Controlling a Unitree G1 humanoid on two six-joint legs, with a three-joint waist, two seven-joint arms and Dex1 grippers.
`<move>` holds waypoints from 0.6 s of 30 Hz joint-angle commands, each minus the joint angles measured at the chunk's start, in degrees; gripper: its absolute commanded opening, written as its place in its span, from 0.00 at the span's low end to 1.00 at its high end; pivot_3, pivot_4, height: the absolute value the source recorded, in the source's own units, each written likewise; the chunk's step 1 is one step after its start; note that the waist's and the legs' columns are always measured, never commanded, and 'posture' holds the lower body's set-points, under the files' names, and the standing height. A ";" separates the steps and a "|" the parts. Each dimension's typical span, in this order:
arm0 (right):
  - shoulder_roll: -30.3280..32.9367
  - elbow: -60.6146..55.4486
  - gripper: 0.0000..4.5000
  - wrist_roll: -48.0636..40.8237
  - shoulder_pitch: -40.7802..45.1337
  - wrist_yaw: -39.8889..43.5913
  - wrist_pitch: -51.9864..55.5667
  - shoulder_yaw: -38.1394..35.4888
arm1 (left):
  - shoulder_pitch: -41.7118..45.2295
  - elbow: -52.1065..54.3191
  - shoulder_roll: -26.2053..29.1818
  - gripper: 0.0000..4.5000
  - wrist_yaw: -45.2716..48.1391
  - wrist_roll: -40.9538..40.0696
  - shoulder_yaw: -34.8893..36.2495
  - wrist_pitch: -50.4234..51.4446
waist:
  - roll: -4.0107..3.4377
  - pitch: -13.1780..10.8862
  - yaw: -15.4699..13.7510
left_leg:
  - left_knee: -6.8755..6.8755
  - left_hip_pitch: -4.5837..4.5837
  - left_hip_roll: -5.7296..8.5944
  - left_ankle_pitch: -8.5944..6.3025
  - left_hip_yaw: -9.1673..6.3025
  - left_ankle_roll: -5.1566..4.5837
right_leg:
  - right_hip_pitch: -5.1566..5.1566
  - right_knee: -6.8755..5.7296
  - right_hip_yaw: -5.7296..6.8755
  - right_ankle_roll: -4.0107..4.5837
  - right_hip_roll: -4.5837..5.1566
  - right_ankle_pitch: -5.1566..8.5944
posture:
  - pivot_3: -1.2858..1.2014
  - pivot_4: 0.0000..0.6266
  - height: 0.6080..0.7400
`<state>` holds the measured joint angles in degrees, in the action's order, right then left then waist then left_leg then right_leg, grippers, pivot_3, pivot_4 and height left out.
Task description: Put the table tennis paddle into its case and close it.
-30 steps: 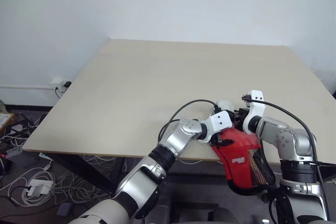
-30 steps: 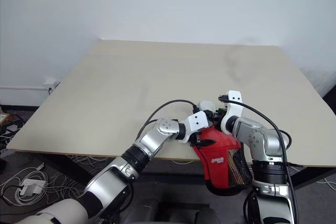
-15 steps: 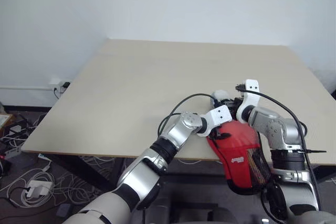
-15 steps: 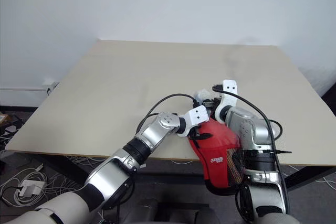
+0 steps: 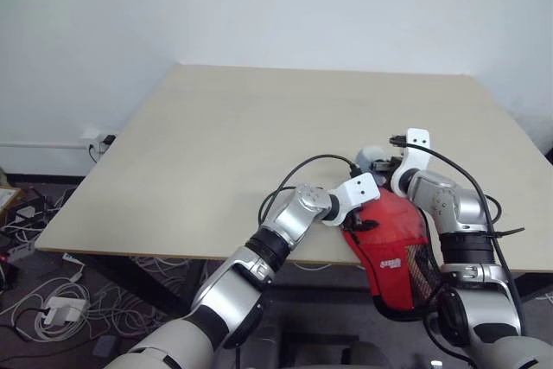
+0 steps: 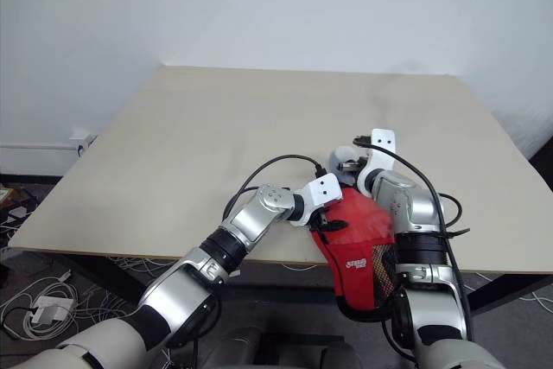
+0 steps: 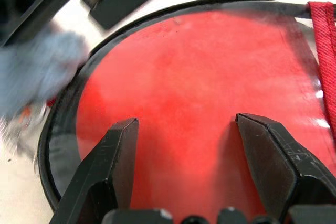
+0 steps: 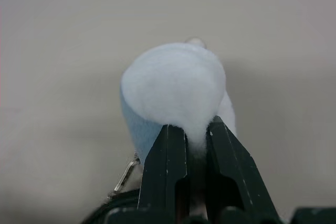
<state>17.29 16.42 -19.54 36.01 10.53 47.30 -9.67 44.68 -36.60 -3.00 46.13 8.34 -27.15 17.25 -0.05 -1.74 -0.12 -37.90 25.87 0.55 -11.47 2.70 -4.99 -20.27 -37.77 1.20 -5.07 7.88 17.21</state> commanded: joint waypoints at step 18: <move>21.50 -18.99 0.00 -7.13 -12.80 12.34 11.57 -9.68 | -3.17 -0.91 2.57 0.70 1.90 1.71 -1.62 5.54 | -0.02 0.00 -0.41 | -0.03 0.00 -0.25 -0.22 -0.03 -0.37 | 0.07 0.06 0.01 0.00 0.09 0.00 | 0.52 0.00 0.81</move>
<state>35.59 1.62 -25.32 23.53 20.26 58.02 -16.35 43.40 -33.78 -2.35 47.74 8.09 -27.09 19.58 -0.07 -1.74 -0.52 -37.94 25.87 0.28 -11.70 2.67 -5.37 -20.20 -37.70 1.21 -5.07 7.97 17.21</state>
